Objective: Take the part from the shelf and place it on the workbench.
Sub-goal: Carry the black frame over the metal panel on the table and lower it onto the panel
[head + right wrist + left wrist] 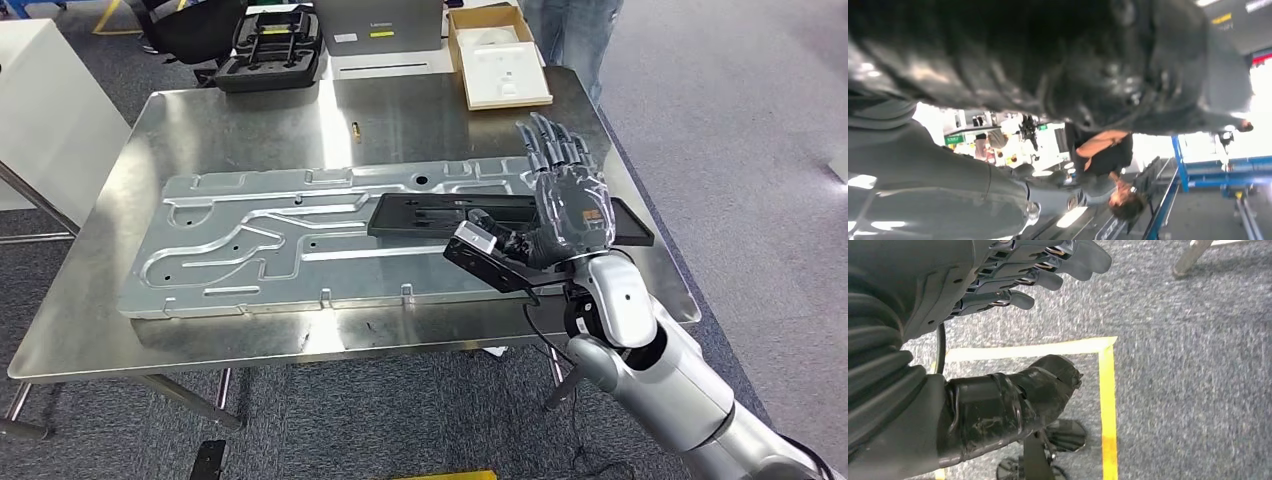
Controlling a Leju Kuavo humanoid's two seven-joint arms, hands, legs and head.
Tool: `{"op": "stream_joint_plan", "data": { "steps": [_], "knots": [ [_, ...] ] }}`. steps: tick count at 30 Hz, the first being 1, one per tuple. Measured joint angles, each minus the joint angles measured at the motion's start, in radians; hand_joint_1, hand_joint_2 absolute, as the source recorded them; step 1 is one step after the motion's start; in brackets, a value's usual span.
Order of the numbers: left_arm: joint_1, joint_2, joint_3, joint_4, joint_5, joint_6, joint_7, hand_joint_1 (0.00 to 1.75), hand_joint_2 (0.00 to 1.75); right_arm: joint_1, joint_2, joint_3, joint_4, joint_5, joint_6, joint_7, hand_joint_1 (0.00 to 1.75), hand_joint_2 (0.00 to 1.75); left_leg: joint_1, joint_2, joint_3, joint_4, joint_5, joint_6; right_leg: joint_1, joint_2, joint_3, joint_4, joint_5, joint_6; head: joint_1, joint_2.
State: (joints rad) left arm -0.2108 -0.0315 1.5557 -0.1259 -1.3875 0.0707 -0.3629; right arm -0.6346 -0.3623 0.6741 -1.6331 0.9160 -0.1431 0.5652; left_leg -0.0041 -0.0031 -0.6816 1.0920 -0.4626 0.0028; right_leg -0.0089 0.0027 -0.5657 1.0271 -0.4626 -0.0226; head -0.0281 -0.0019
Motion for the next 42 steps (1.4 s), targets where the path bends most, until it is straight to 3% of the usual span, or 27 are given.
{"op": "stream_joint_plan", "data": {
  "steps": [2, 3, 4, 5, 7, 9, 10, 13, 15, 17, 18, 19, 20, 21, 23, 25, 28, 29, 31, 33, 34, 35, 36, 38, 40, 42],
  "knots": [
    [0.002, -0.002, 0.000, 0.000, 0.007, 0.000, -0.002, 0.00, 1.75, -0.002, -0.009, 0.000, -0.017, -0.003, 0.003, 0.009, 0.00, 0.00, 0.006, 0.000, -0.042, 0.127, -0.086, -0.011, 0.001, 0.000, -0.018, 0.000, 0.014, -0.005, -0.001, 0.000],
    [0.003, -0.002, 0.000, 0.000, 0.011, 0.000, -0.004, 0.00, 1.75, -0.002, -0.013, 0.000, -0.025, -0.003, 0.004, 0.013, 0.00, 0.00, 0.009, 0.000, -0.055, 0.182, -0.111, -0.014, 0.001, 0.000, -0.028, 0.001, 0.021, -0.005, -0.001, 0.000],
    [0.004, -0.002, 0.000, 0.000, 0.014, 0.000, -0.005, 0.00, 1.31, -0.002, -0.018, 0.000, -0.032, -0.004, 0.005, 0.017, 0.00, 0.00, 0.011, 0.000, -0.055, 0.212, -0.119, -0.017, 0.001, 0.000, -0.038, 0.002, 0.027, -0.004, -0.001, 0.000],
    [0.005, -0.002, 0.000, 0.000, 0.017, 0.000, -0.007, 0.00, 0.87, -0.002, -0.023, 0.000, -0.040, -0.004, 0.005, 0.020, 0.00, 0.00, 0.013, 0.000, -0.037, 0.204, -0.107, -0.018, 0.001, 0.001, -0.047, 0.003, 0.033, -0.001, -0.001, 0.000],
    [0.006, -0.002, 0.000, 0.000, 0.023, 0.000, -0.009, 0.00, 0.00, -0.003, -0.033, -0.001, -0.057, -0.004, 0.004, 0.025, 0.00, 0.00, 0.017, 0.000, 0.048, 0.093, -0.062, -0.018, 0.001, 0.001, -0.061, 0.006, 0.043, 0.005, -0.001, 0.000],
    [0.006, -0.002, 0.000, 0.000, 0.028, 0.001, -0.012, 0.00, 0.00, -0.006, -0.045, -0.006, -0.078, -0.004, 0.001, 0.029, 0.00, 0.00, 0.014, -0.002, 0.131, -0.032, -0.044, -0.011, 0.001, 0.001, -0.070, 0.007, 0.052, 0.015, 0.000, 0.000],
    [0.006, -0.002, 0.000, 0.000, 0.029, 0.002, -0.012, 0.00, 0.00, -0.009, -0.050, -0.009, -0.088, -0.004, -0.001, 0.030, 0.00, 0.00, 0.011, -0.002, 0.150, -0.065, -0.046, -0.006, 0.001, 0.000, -0.072, 0.008, 0.057, 0.022, 0.000, 0.000],
    [0.011, -0.002, 0.000, 0.000, 0.028, 0.008, -0.013, 0.00, 0.00, -0.011, -0.063, -0.016, -0.109, -0.004, -0.003, 0.035, 0.00, 0.00, 0.005, -0.002, 0.148, -0.081, -0.034, 0.015, -0.003, 0.002, -0.076, 0.009, 0.066, 0.041, 0.000, 0.000],
    [0.014, -0.002, 0.000, 0.000, 0.027, 0.011, -0.012, 0.00, 0.00, -0.010, -0.072, -0.021, -0.119, -0.004, -0.003, 0.037, 0.00, 0.00, 0.007, 0.002, 0.139, -0.089, -0.018, 0.032, -0.004, 0.002, -0.094, 0.053, 0.022, 0.047, 0.001, 0.000],
    [0.017, -0.002, 0.000, 0.000, 0.025, 0.011, -0.008, 0.00, 0.00, -0.010, -0.078, -0.025, -0.125, -0.003, -0.003, 0.038, 0.00, 0.00, 0.005, 0.003, 0.122, -0.090, -0.003, 0.042, -0.003, 0.001, -0.133, 0.169, -0.065, 0.047, 0.003, 0.000],
    [0.018, -0.001, 0.000, 0.000, 0.024, 0.010, -0.006, 0.00, 0.00, -0.011, -0.079, -0.026, -0.127, -0.002, -0.003, 0.038, 0.00, 0.00, 0.003, 0.004, 0.112, -0.089, 0.004, 0.045, -0.002, 0.001, -0.152, 0.232, -0.099, 0.048, 0.003, 0.000],
    [0.019, -0.001, 0.000, 0.000, 0.022, 0.007, -0.003, 0.00, 0.00, -0.012, -0.079, -0.026, -0.128, -0.002, -0.003, 0.037, 0.00, 0.00, 0.002, 0.004, 0.101, -0.087, 0.010, 0.046, -0.002, 0.001, -0.158, 0.273, -0.115, 0.048, 0.004, 0.000],
    [0.020, -0.001, 0.000, 0.000, 0.020, 0.005, 0.000, 0.00, 0.00, -0.014, -0.079, -0.026, -0.128, -0.002, -0.003, 0.037, 0.00, 0.00, 0.000, 0.004, 0.090, -0.086, 0.017, 0.046, -0.002, 0.001, -0.147, 0.280, -0.110, 0.047, 0.004, 0.000],
    [0.020, 0.000, 0.000, 0.000, 0.017, 0.002, 0.004, 0.00, 0.00, -0.017, -0.079, -0.026, -0.128, -0.002, -0.004, 0.036, 0.00, 0.00, 0.000, 0.004, 0.080, -0.083, 0.023, 0.045, -0.002, 0.001, -0.117, 0.247, -0.089, 0.045, 0.004, 0.000],
    [0.020, 0.000, 0.000, 0.000, 0.010, 0.000, 0.009, 0.00, 0.00, -0.030, -0.079, -0.026, -0.128, -0.002, -0.006, 0.036, 0.00, 0.00, -0.002, 0.003, 0.062, -0.074, 0.032, 0.040, 0.000, 0.001, -0.024, 0.116, -0.049, 0.038, 0.004, 0.000],
    [0.020, 0.002, 0.000, 0.000, 0.001, -0.001, 0.015, 0.00, 0.00, -0.045, -0.079, -0.025, -0.129, -0.002, -0.008, 0.036, 0.00, 0.00, -0.004, 0.002, 0.051, -0.066, 0.040, 0.032, 0.006, 0.001, 0.032, 0.022, -0.039, 0.032, 0.003, 0.000],
    [0.019, 0.007, 0.000, 0.000, -0.015, 0.000, 0.025, 0.00, 0.00, -0.059, -0.079, -0.024, -0.130, -0.002, -0.004, 0.036, 0.00, 0.00, -0.004, 0.000, 0.040, -0.063, 0.052, 0.015, 0.006, 0.000, 0.029, 0.000, -0.027, 0.020, 0.005, 0.000],
    [0.019, 0.009, 0.000, 0.000, -0.020, 0.001, 0.028, 0.00, 0.00, -0.063, -0.079, -0.024, -0.130, -0.002, -0.001, 0.036, 0.00, 0.00, -0.003, -0.001, 0.031, -0.053, 0.042, 0.009, 0.004, -0.002, 0.024, -0.005, -0.018, 0.014, 0.003, 0.000],
    [0.016, 0.012, 0.000, 0.000, -0.026, 0.000, 0.029, 0.00, 0.00, -0.072, -0.077, -0.022, -0.130, -0.002, 0.005, 0.036, 0.00, 0.00, 0.000, -0.003, 0.000, 0.019, -0.022, -0.003, 0.001, -0.005, 0.010, -0.012, 0.001, 0.003, 0.000, 0.000],
    [0.012, 0.015, 0.000, 0.000, -0.026, -0.002, 0.022, 0.00, 0.00, -0.078, -0.075, -0.020, -0.129, -0.004, 0.007, 0.036, 0.00, 0.00, 0.005, -0.002, -0.039, 0.142, -0.100, -0.015, 0.002, -0.006, -0.012, -0.012, 0.017, -0.002, -0.001, 0.000],
    [0.010, 0.017, 0.000, 0.000, -0.026, -0.003, 0.017, 0.00, 0.00, -0.078, -0.074, -0.018, -0.127, -0.004, 0.007, 0.035, 0.00, 0.00, 0.008, -0.002, -0.048, 0.188, -0.116, -0.019, 0.002, -0.007, -0.023, -0.011, 0.025, -0.001, -0.002, 0.000],
    [0.008, 0.017, 0.000, 0.000, -0.024, -0.004, 0.012, 0.00, 0.00, -0.078, -0.073, -0.017, -0.126, -0.004, 0.005, 0.034, 0.00, 0.00, 0.011, -0.002, -0.042, 0.202, -0.112, -0.022, 0.002, -0.007, -0.034, -0.009, 0.032, 0.000, -0.002, 0.000],
    [0.006, 0.018, 0.000, 0.000, -0.023, -0.005, 0.008, 0.00, 0.00, -0.078, -0.072, -0.016, -0.124, -0.004, 0.002, 0.032, 0.00, 0.00, 0.013, -0.002, -0.018, 0.180, -0.092, -0.024, 0.002, -0.006, -0.046, -0.005, 0.038, 0.002, -0.002, 0.000],
    [-0.001, 0.017, 0.000, 0.000, -0.019, -0.006, -0.003, 0.00, 0.00, -0.078, -0.069, -0.015, -0.121, -0.004, -0.004, 0.026, 0.00, 0.00, 0.017, -0.002, 0.070, 0.052, -0.052, -0.023, 0.001, -0.006, -0.065, 0.003, 0.048, 0.009, -0.002, 0.000],
    [-0.007, 0.016, 0.001, 0.000, -0.015, -0.006, -0.013, 0.00, 0.00, -0.077, -0.069, -0.015, -0.119, -0.004, -0.011, 0.022, 0.00, 0.00, 0.014, -0.005, 0.135, -0.051, -0.041, -0.014, 0.001, -0.006, -0.076, 0.007, 0.058, 0.020, -0.001, 0.000],
    [-0.008, 0.014, 0.001, 0.000, -0.013, -0.002, -0.021, 0.00, 0.00, -0.074, -0.069, -0.015, -0.119, -0.004, -0.017, 0.022, 0.00, 0.00, 0.007, -0.006, 0.143, -0.071, -0.038, -0.001, 0.000, -0.006, -0.078, 0.006, 0.069, 0.032, 0.000, 0.000]
  ]
}}
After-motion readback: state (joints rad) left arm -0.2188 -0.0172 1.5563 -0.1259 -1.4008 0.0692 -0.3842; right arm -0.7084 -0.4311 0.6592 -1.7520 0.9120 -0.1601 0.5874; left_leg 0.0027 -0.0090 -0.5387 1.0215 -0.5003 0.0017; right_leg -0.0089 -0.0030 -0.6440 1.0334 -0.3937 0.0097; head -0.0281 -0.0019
